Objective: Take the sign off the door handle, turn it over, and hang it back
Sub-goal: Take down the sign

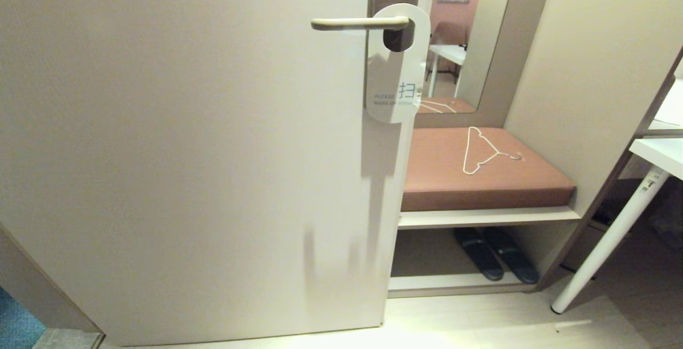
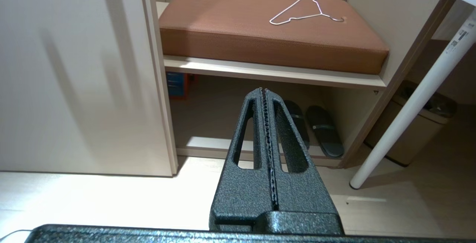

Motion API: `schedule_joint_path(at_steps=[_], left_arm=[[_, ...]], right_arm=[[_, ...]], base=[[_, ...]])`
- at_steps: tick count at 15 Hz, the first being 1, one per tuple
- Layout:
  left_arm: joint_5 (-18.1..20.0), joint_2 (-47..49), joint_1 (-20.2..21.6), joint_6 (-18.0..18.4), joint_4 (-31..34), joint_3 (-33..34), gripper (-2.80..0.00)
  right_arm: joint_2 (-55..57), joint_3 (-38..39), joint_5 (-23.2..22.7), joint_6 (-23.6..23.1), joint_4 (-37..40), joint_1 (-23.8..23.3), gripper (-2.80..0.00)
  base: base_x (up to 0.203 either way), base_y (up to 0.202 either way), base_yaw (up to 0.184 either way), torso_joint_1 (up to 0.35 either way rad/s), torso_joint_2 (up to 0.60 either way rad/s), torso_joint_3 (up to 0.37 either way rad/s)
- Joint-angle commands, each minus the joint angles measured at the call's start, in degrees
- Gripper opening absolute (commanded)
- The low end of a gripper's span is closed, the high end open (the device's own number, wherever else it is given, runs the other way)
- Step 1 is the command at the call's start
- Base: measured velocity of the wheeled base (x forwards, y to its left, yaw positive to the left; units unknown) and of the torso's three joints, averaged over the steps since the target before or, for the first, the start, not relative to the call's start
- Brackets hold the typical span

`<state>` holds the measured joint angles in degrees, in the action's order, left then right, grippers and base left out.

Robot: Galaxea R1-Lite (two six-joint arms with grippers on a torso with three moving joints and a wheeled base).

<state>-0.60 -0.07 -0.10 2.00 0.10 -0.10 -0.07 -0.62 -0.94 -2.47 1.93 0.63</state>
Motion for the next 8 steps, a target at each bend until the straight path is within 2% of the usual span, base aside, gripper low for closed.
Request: schedule_joint_path(at_steps=[1, 8], left_arm=[[-0.02, 0.07, 0.01, 0.02, -0.01, 0.01, -2.8], [-0.02, 0.07, 0.01, 0.02, -0.01, 0.0, -2.8]], right_arm=[[0.07, -0.08, 0.06, 0.45, 0.01, -0.01, -2.8], [0.07, -0.88, 0.17, 1.06, 0.28, 0.02, -2.8]], base=[[0.0, 0.0, 0.0, 0.0, 0.0, 0.0], [0.0, 0.0, 0.0, 0.0, 0.0, 0.0]])
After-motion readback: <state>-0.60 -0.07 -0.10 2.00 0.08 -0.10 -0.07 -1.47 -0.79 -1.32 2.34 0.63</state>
